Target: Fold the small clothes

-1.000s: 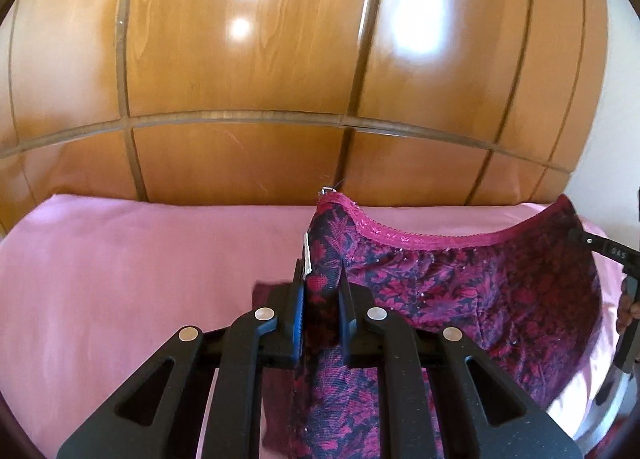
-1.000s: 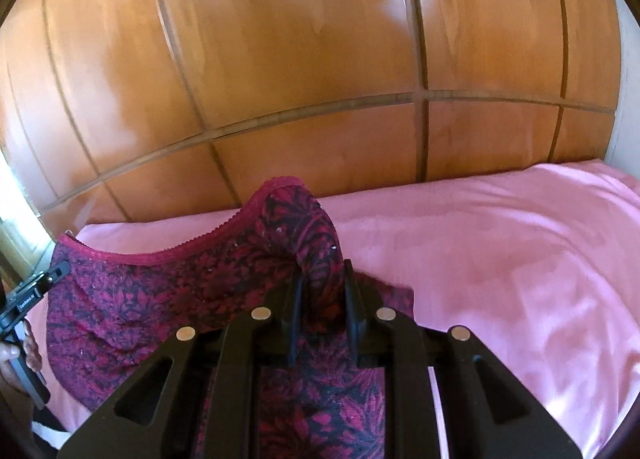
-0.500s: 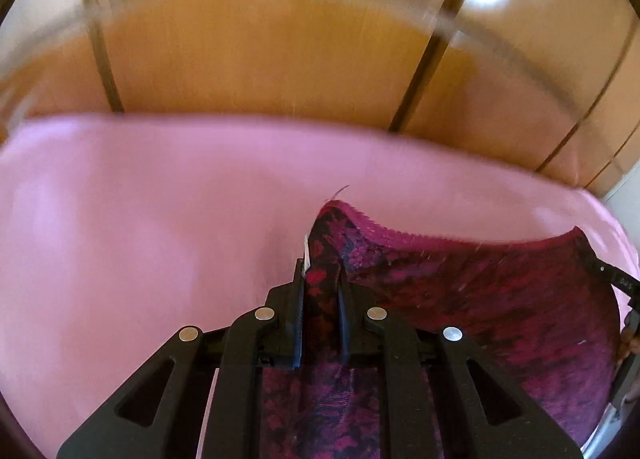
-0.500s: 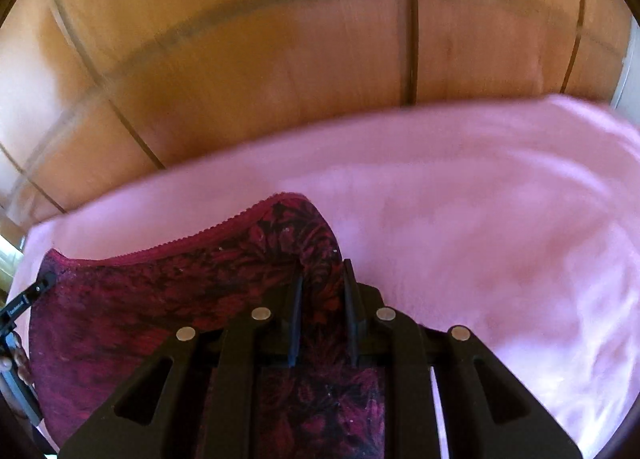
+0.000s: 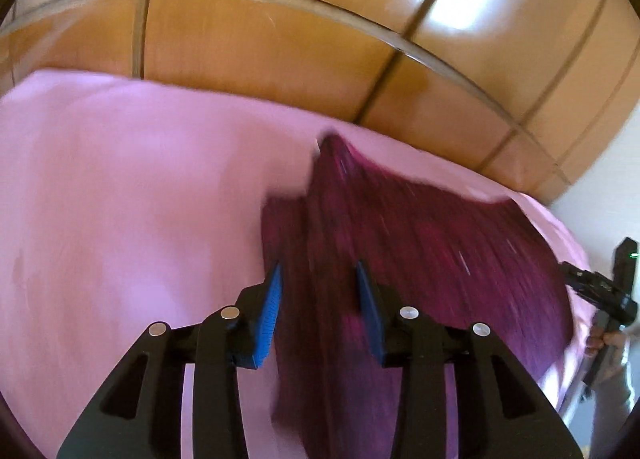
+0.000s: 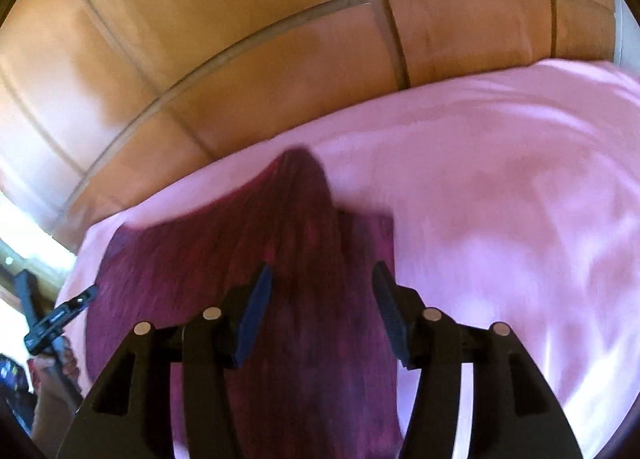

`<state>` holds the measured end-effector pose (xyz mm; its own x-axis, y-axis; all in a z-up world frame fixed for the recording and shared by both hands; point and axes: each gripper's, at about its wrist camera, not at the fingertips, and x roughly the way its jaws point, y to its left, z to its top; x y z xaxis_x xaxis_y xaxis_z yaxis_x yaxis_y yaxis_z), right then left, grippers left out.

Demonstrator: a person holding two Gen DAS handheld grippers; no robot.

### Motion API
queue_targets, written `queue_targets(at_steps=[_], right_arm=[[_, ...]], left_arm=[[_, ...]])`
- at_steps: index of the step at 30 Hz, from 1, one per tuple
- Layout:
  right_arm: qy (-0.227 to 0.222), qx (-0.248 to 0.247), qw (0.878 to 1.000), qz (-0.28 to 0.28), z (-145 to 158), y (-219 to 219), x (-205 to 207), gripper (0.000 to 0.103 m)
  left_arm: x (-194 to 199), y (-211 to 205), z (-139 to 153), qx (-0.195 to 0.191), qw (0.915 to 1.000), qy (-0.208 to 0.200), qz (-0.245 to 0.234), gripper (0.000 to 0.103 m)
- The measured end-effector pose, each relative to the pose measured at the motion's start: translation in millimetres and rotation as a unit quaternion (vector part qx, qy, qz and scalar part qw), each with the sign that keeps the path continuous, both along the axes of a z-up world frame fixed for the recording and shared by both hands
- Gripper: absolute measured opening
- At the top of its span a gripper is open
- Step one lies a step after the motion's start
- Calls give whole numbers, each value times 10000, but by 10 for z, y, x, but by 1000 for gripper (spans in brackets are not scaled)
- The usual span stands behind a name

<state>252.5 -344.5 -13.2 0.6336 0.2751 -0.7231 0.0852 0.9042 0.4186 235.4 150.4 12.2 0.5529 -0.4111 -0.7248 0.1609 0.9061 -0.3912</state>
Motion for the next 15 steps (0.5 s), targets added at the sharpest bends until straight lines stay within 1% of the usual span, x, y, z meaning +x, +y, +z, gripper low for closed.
queue_targets(at_steps=[1, 2, 3, 4, 5, 7, 8, 9, 10, 11, 12, 13, 15], right_arm=[[-24, 57, 10000, 23, -14, -18, -152, 53], [-70, 121, 9999, 36, -35, -28, -371, 54], [-84, 136, 9999, 48, -46, -10, -453, 53], [-87, 156, 9998, 80, -82, 2, -627, 53], [-73, 169, 9998, 68, -111, 6, -707, 53], [34, 273, 9996, 96, -218, 38, -843, 51], [109, 272, 9995, 137, -293, 65, -878, 50], [149, 219, 9996, 111, -355, 100, -914, 45], [159, 236, 9995, 108, -386, 124, -932, 37], [156, 248, 9995, 89, -397, 142, -946, 31], [126, 228, 9997, 25, -361, 143, -954, 21], [97, 230, 9997, 4, -338, 115, -918, 17], [-28, 177, 9998, 41, -216, 137, -907, 15]], left_arm=[[-147, 22, -34, -63, 10000, -25, 1, 56], [-301, 55, -60, -187, 9998, -40, 13, 60], [-470, 110, -103, -410, 9992, 3, 37, 65], [-592, 138, -150, -538, 9985, 68, 61, 66], [-706, 166, -183, -615, 9980, 108, 84, 66], [-926, 201, -256, -936, 9955, 137, 85, 67], [-1002, 177, -312, -1179, 9927, 240, -37, 67], [-1019, 150, -343, -1300, 9909, 331, -147, 67], [-1036, 95, -391, -1364, 9893, 442, -263, 66], [-1036, 41, -431, -1354, 9888, 517, -361, 61], [-1028, -2, -457, -1370, 9879, 570, -455, 35], [-1013, -35, -470, -1332, 9881, 617, -469, 29], [-1026, -45, -389, -1325, 9890, 480, -452, 22]])
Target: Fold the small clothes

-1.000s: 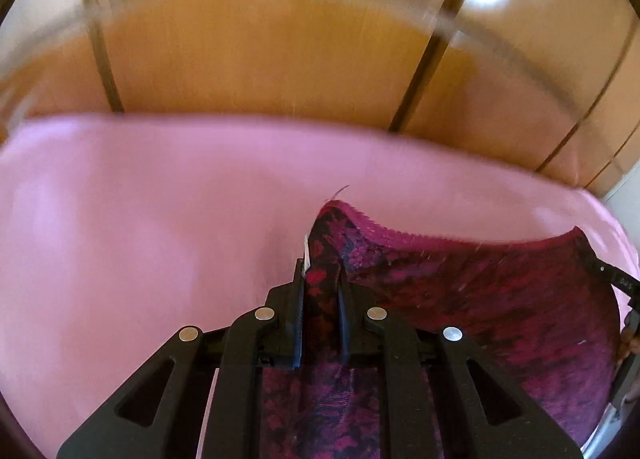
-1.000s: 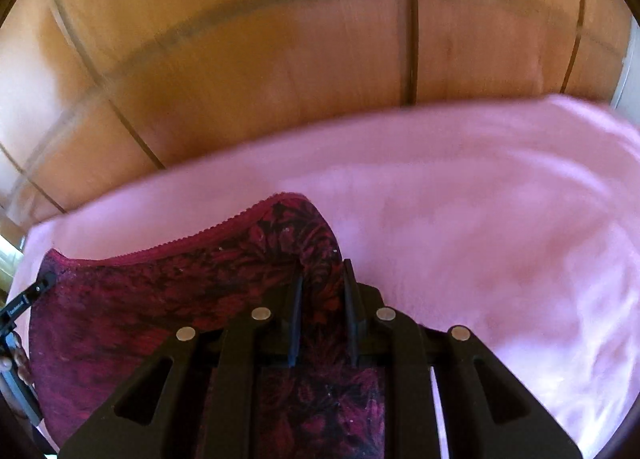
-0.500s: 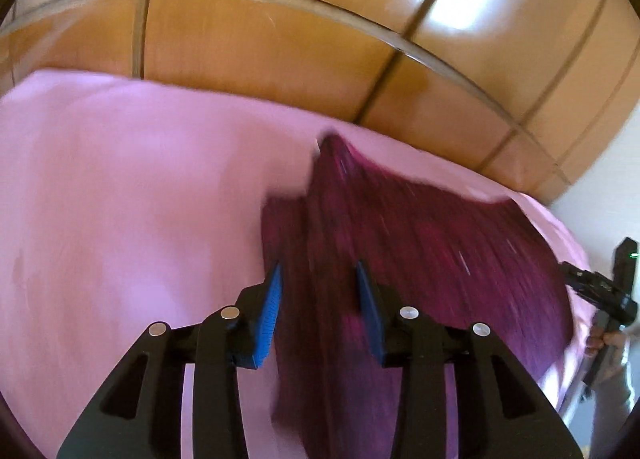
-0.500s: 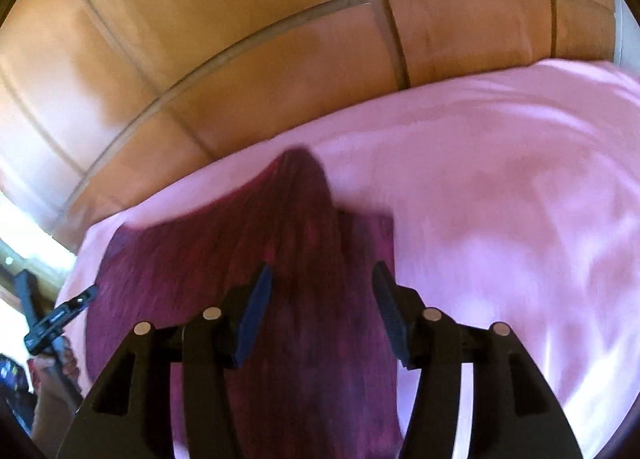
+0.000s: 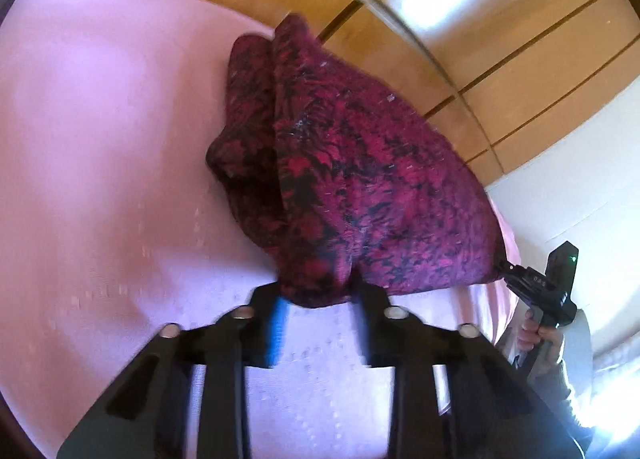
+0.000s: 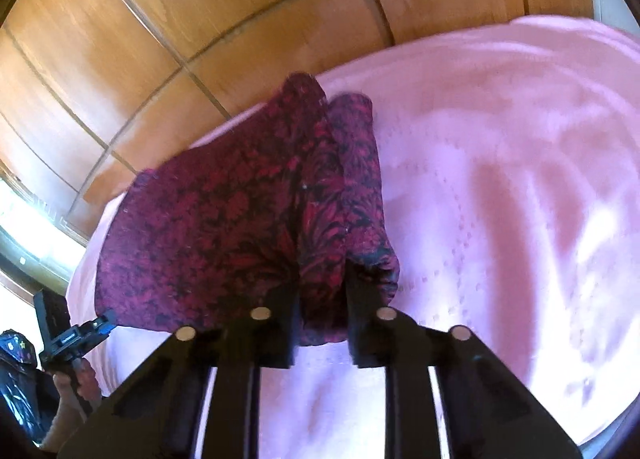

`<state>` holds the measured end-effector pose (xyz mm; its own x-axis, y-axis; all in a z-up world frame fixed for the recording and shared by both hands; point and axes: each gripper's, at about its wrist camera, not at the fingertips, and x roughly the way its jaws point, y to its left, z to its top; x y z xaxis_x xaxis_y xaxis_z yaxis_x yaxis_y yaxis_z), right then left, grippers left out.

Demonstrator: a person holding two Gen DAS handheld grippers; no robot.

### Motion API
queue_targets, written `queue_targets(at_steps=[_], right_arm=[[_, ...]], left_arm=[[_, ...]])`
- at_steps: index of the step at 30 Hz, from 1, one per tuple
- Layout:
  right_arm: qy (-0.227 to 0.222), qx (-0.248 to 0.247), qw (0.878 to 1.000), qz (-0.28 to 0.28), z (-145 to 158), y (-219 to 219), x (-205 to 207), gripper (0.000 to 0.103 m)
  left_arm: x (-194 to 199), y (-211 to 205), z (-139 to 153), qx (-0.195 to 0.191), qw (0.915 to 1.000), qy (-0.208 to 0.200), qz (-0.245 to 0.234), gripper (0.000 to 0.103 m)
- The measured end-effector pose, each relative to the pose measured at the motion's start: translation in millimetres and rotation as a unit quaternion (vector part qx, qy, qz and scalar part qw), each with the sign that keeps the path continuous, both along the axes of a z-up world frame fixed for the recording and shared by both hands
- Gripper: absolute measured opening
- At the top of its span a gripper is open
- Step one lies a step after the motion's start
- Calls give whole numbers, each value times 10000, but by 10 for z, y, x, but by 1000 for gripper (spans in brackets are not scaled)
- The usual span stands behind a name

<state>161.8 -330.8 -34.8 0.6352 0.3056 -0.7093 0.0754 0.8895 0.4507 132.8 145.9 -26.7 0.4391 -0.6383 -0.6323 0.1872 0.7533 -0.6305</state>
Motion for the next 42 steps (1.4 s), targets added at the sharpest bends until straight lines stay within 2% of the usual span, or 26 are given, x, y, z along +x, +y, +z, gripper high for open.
queue_targets(at_steps=[4, 9, 12, 14, 17, 18, 19, 21, 23, 25, 28, 29, 30, 32, 33, 34, 36, 39, 41, 42], right_arm=[[-150, 3, 9998, 94, 181, -9, -115, 14], [-189, 200, 9995, 173, 301, -31, -354, 14], [-38, 213, 9995, 240, 292, -58, -611, 14], [204, 213, 9992, 280, 188, -74, -774, 14], [454, 121, 9984, 328, 63, -55, -866, 17], [443, 146, 9985, 274, 67, -71, -859, 22], [375, 198, 9989, 202, 94, -87, -844, 34], [106, 258, 9996, -51, 231, -151, -746, 56], [-87, 117, 9997, -178, 347, -147, -594, 56], [-151, 134, 9996, -206, 385, -133, -381, 56], [-37, -68, 9997, -234, 354, -46, -42, 56], [51, -111, 9996, -242, 318, -48, 41, 56], [177, -179, 9994, -258, 258, -25, 154, 56], [366, -296, 9986, -222, 165, -6, 292, 48], [442, -300, 9984, -162, 123, 16, 363, 28], [460, -233, 9986, -93, 120, 15, 391, 19], [301, -439, 9986, -53, 230, 58, 416, 14], [-67, -617, 9980, -92, 474, 119, 368, 12], [-93, -982, 9949, -203, 463, 126, 359, 12], [42, -1105, 9935, -252, 352, 126, 401, 12]], left_arm=[[-31, 45, 181, -111, 9998, -158, -15, 18], [-322, 167, 297, -251, 9994, -219, -114, 18], [-599, 174, 290, -314, 9992, -120, -210, 18], [-756, 144, 267, -108, 9997, -65, -221, 19], [-843, 137, 245, 53, 9998, 28, -184, 28], [-812, 203, 254, -117, 9999, 57, -60, 28], [-785, 251, 276, -242, 9997, 54, -5, 28], [-665, 328, 365, -250, 9994, -125, 204, 28], [-511, 390, 420, -395, 9985, -234, 285, 28], [-355, 386, 441, -327, 9984, -315, 328, 28], [-45, 311, 426, -237, 9990, -258, 286, 29], [30, 284, 396, -123, 9990, -228, 355, 32], [79, 265, 370, -87, 9991, -185, 365, 40], [179, 199, 300, -145, 9994, -77, 296, 41], [223, 142, 297, -107, 9996, -84, 241, 37], [290, 54, 308, 25, 9996, -194, 204, 17], [303, -14, 405, 344, 9981, -460, 221, 13], [273, -3, 477, 602, 9956, -605, 391, 13], [305, -61, 341, 1095, 9917, -456, 493, 13], [309, -55, 232, 1153, 9916, -285, 509, 13]])
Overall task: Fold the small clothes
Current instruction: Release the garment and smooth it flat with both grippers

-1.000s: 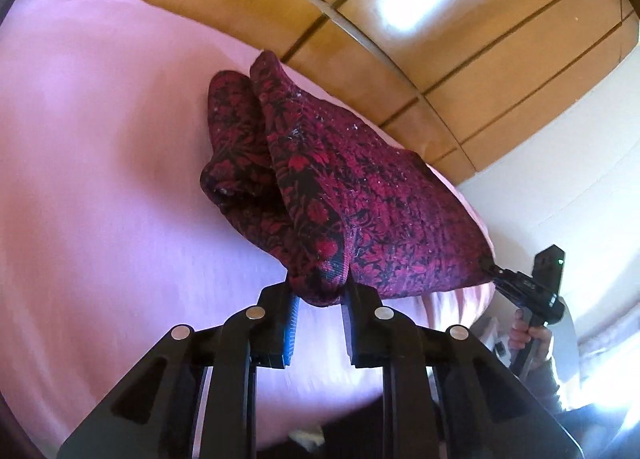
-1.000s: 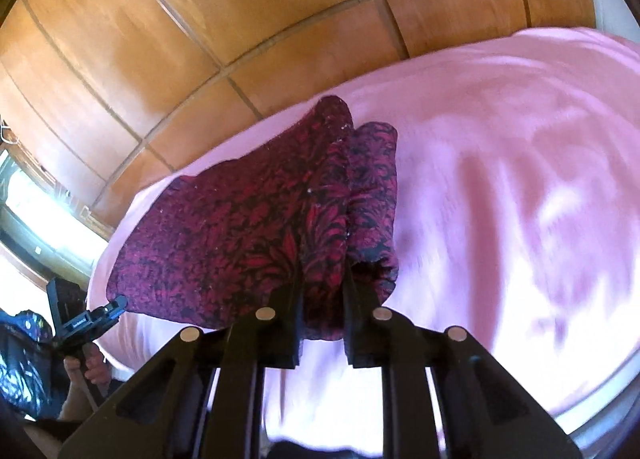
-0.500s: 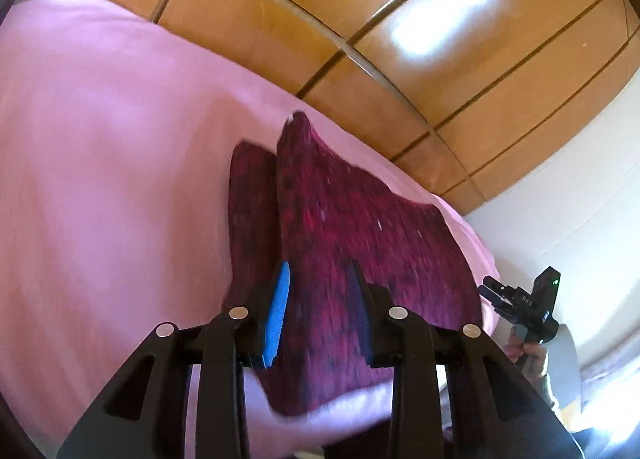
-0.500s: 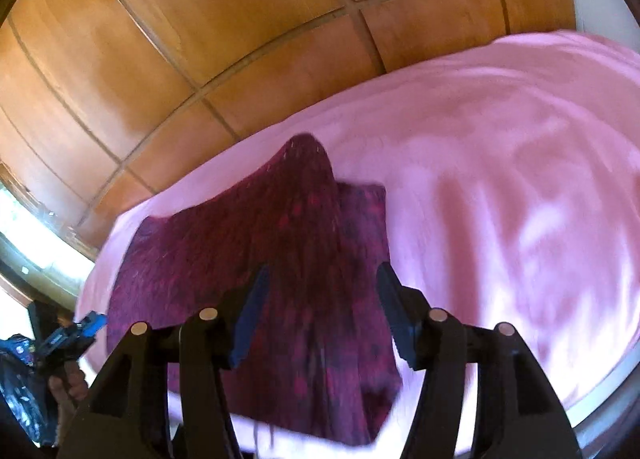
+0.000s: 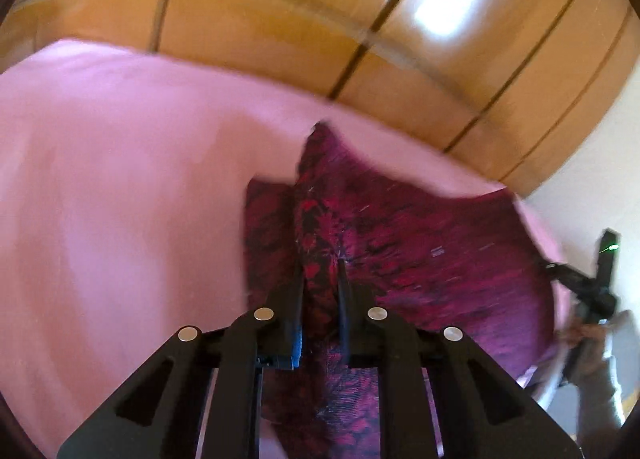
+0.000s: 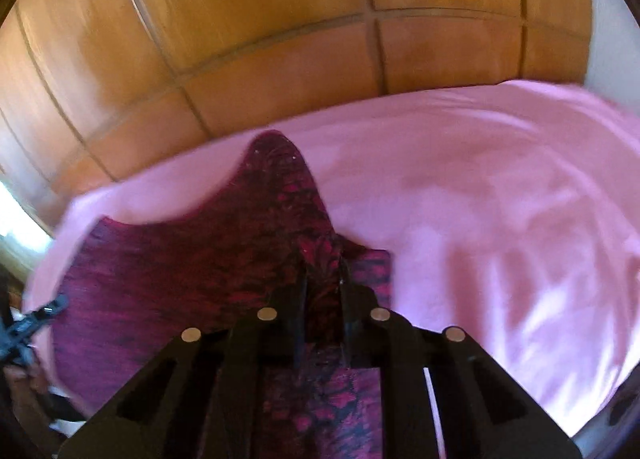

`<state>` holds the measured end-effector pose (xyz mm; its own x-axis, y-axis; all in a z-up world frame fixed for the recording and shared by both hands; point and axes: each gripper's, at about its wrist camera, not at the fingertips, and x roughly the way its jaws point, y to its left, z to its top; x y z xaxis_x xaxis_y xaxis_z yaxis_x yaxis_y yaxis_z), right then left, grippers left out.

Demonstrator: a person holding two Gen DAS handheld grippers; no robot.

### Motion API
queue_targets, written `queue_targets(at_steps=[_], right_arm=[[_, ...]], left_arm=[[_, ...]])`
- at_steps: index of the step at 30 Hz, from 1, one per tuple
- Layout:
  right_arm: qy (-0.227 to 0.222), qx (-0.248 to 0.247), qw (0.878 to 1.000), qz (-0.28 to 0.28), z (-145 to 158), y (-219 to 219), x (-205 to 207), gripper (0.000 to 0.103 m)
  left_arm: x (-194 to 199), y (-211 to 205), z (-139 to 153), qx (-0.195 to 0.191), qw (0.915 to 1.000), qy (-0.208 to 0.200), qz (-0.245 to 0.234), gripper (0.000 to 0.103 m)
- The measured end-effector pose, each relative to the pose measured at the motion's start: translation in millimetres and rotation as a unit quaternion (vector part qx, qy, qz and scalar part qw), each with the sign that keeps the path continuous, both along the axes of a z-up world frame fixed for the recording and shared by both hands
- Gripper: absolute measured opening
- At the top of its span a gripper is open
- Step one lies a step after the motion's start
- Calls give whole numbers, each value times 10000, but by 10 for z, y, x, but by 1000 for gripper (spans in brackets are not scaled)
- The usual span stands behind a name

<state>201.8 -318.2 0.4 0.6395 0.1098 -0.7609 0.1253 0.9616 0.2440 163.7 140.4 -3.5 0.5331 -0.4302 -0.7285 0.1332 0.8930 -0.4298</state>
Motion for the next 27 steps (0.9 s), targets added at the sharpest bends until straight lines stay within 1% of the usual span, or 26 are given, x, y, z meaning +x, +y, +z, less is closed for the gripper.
queue_targets(at_steps=[1, 2, 3, 5, 6, 7, 8, 9, 10, 12, 14, 16, 18, 21, 24, 27], right_arm=[[148, 29, 9999, -40, -111, -4, 40, 12], [259, 42, 9996, -79, -228, -9, 78, 12], [287, 6, 9995, -100, -345, 10, 104, 13], [227, -7, 9996, -184, -398, 40, 108, 14], [188, -37, 9996, -223, -362, 52, 90, 18], [137, -88, 9996, -245, -324, 60, 71, 35], [92, -207, 9993, -306, -274, 80, 42, 44], [46, -387, 9985, -383, -212, 87, 8, 47], [-80, -495, 9980, -388, -119, 120, -49, 47], [-297, -508, 9979, -287, 66, 214, -150, 47], [-440, -402, 9982, -10, 185, 374, -256, 48], [-507, -274, 9972, 468, 254, 642, -347, 53], [-491, -295, 9944, 885, 255, 960, -336, 55], [-327, -278, 9897, 1366, 174, 1324, -332, 55], [-228, -465, 9868, 1531, 94, 1524, -278, 55], [-206, -545, 9864, 1536, 47, 1557, -185, 55]], left_arm=[[49, -17, -108, 17, 9999, 144, 29, 13], [81, -47, -173, 64, 9997, 206, 78, 13], [95, -92, -167, 194, 9996, 169, 133, 16], [74, -220, -28, 614, 9978, 21, 235, 18], [44, -267, 53, 750, 9967, -98, 307, 21], [1, -322, 154, 892, 9950, -278, 346, 25], [-54, -333, 220, 995, 9936, -411, 352, 27], [-104, -395, 325, 1132, 9909, -623, 368, 32], [-145, -448, 405, 1189, 9891, -795, 340, 39], [-169, -564, 495, 1245, 9869, -1005, 213, 44], [-166, -698, 541, 1279, 9854, -1117, 69, 44], [-190, -847, 563, 1340, 9830, -1250, -105, 44], [-209, -962, 569, 1428, 9805, -1324, -250, 44], [-230, -1087, 562, 1469, 9790, -1353, -401, 44], [-249, -1132, 556, 1494, 9782, -1367, -461, 44], [-256, -1151, 532, 1507, 9783, -1338, -489, 44]])
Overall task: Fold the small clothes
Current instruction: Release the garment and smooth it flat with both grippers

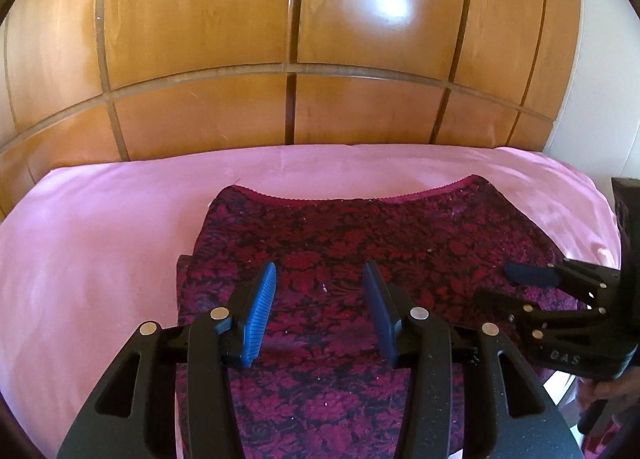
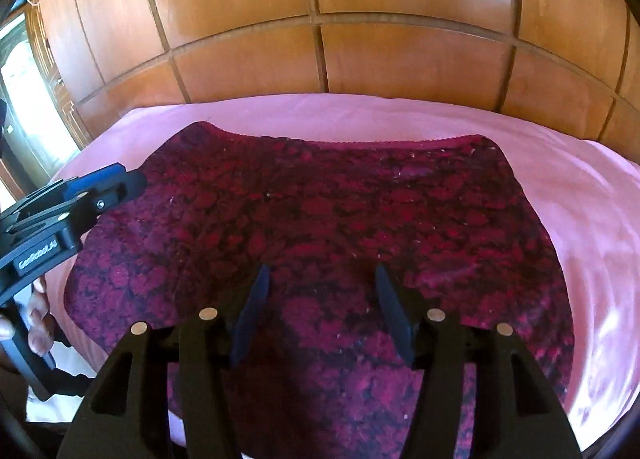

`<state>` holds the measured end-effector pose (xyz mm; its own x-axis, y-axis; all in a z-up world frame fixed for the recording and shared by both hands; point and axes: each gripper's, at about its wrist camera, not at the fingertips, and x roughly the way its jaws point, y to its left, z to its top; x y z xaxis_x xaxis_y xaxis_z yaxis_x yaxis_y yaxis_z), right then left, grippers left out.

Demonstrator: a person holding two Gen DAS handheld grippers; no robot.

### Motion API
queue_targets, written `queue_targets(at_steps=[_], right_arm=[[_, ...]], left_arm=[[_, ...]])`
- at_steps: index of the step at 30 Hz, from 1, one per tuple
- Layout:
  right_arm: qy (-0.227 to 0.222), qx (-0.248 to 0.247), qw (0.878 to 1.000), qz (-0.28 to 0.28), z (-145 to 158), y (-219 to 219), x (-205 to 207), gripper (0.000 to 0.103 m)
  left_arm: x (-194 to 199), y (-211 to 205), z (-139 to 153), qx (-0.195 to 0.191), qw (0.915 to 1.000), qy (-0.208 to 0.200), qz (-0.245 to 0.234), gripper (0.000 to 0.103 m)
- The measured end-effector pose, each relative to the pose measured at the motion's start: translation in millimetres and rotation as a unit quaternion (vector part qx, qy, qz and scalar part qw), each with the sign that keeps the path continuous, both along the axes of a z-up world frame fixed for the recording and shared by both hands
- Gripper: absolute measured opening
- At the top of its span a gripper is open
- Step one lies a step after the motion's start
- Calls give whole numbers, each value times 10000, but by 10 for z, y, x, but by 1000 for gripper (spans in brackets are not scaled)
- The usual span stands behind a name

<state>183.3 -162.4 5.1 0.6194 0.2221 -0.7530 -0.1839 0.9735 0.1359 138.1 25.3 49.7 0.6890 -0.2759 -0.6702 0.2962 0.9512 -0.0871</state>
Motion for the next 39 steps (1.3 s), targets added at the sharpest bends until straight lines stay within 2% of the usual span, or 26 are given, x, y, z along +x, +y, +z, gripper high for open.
queue_targets(at_steps=[6, 10, 13, 17, 21, 24, 27, 30, 33, 35, 37, 39], right_arm=[[222, -134, 9996, -102, -140, -187, 155, 53], [342, -111, 9993, -109, -266, -237, 264, 54], [347, -47, 9993, -124, -321, -270, 322, 55], [366, 139, 9990, -205, -320, -349, 376, 55], [381, 375, 9983, -239, -255, -421, 329, 56], [279, 641, 9970, -330, -119, -538, 225, 60], [16, 817, 9946, -640, 34, -794, 50, 61], [-85, 960, 9905, -983, 97, -1096, -68, 61], [97, 837, 9874, -1338, 16, -1338, -77, 58], [317, 925, 9839, -1498, -106, -1471, -29, 50], [493, 1149, 9805, -1514, -248, -1612, 13, 46], [454, 1214, 9797, -1526, -233, -1637, -15, 47]], left_arm=[[90, 26, -130, 100, 9998, 162, 46, 44], [199, 71, -331, 201, 9987, 430, 176, 44], [268, 157, -519, 75, 9973, 675, 271, 44], [293, 246, -610, -211, 9963, 750, 356, 44], [233, 338, -566, -522, 9949, 762, 412, 44], [118, 457, -463, -770, 9935, 662, 514, 44], [-40, 560, -373, -798, 9937, 451, 640, 44], [-174, 593, -321, -862, 9942, 344, 537, 44], [-195, 525, -375, -590, 9962, 424, 485, 45], [-74, 524, -542, -531, 9941, 788, 520, 44], [-30, 504, -584, -456, 9943, 797, 533, 45], [-45, 464, -504, -397, 9946, 760, 583, 45]])
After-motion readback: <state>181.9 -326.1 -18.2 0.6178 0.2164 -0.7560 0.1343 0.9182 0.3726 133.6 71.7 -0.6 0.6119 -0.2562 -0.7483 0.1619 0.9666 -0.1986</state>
